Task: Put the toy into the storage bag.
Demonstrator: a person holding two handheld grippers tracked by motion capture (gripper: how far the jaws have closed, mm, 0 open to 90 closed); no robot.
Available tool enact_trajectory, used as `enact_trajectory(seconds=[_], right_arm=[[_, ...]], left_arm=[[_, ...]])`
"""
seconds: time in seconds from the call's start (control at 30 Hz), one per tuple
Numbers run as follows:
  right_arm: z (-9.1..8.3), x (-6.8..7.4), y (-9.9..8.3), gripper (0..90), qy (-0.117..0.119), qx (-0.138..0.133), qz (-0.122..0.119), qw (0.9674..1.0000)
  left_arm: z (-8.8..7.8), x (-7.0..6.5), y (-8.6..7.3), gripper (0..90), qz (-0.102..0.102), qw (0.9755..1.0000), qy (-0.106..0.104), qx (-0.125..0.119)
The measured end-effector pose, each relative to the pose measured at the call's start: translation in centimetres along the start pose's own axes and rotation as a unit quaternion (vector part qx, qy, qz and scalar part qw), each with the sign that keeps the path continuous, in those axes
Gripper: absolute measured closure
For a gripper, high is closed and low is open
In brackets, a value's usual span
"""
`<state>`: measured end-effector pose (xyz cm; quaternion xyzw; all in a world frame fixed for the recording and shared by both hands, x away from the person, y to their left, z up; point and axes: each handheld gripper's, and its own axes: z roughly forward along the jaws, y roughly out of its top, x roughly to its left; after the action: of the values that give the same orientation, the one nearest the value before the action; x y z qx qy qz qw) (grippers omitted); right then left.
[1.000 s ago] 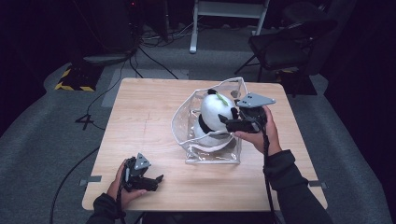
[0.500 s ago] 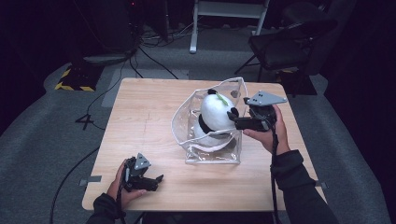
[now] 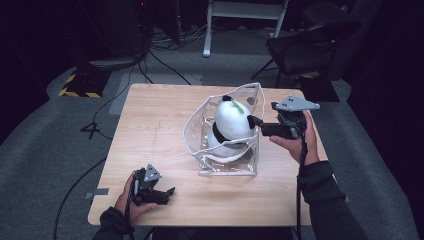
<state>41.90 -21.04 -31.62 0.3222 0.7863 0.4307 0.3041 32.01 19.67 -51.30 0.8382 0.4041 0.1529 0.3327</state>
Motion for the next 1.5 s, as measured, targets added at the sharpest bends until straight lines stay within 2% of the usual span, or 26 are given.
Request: enact_trajectory(seconds=[0.8, 1.5], right_arm=[[-1.2, -2.4, -2.0, 22.8, -0.024, 0.0, 0.02, 0.9995], [-1.5, -3.1, -3.8, 23.2, -0.027, 0.011, 0.026, 0.9992]], left_arm=[[0.0, 0.0, 0.0, 7.3, 0.0, 1.0, 0.0, 0.0], [0.0, 0.0, 0.0, 7.3, 0.0, 1.0, 0.0, 0.0]])
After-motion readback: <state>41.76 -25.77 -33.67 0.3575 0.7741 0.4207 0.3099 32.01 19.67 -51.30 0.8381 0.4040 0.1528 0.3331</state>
